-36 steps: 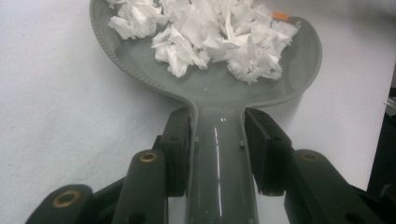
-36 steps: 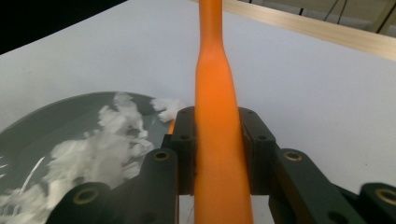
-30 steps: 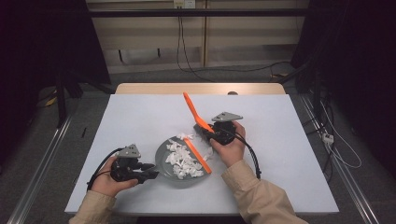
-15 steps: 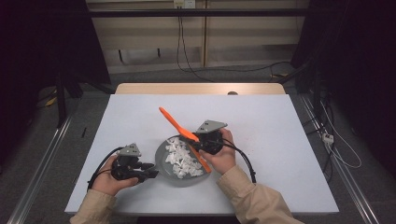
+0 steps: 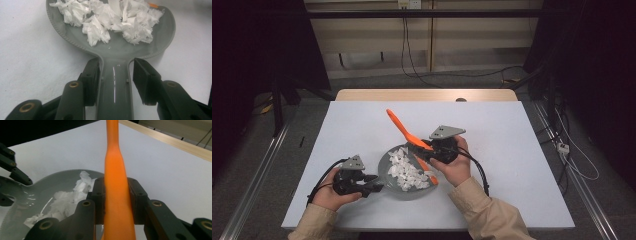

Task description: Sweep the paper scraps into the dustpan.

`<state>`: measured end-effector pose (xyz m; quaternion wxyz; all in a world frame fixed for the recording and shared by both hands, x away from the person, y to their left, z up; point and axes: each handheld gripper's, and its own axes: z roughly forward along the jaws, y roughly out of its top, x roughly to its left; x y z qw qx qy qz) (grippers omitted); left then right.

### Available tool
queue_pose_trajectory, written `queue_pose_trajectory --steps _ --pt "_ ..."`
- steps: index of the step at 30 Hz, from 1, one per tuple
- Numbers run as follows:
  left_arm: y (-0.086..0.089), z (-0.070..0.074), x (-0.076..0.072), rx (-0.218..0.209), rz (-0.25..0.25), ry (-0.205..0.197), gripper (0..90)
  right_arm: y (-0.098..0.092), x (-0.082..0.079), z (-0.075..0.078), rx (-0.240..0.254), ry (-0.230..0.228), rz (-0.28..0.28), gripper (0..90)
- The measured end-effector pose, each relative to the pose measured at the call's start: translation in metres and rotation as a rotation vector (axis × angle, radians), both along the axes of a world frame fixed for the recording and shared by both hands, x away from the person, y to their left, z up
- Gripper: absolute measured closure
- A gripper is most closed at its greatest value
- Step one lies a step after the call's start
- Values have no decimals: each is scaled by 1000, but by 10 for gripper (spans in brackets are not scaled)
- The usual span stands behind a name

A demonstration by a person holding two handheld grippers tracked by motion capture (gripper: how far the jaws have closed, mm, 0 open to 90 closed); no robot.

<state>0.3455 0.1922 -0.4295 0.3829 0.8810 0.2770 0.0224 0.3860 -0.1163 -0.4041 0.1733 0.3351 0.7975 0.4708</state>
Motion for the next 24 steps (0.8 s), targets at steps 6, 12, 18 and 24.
queue_pose_trajectory --steps 6,12,18,24 --pt "-2 1 -2 17 -30 8 626 -11 5 -7 -1 25 -51 715" --pt "2 3 -2 13 -66 17 627 -24 10 -16 -27 41 -94 714" --pt "4 5 -1 17 -26 5 619 -24 9 -14 -93 66 -81 708" --pt "8 7 1 18 10 4 612 -22 11 -4 -144 98 -83 691"
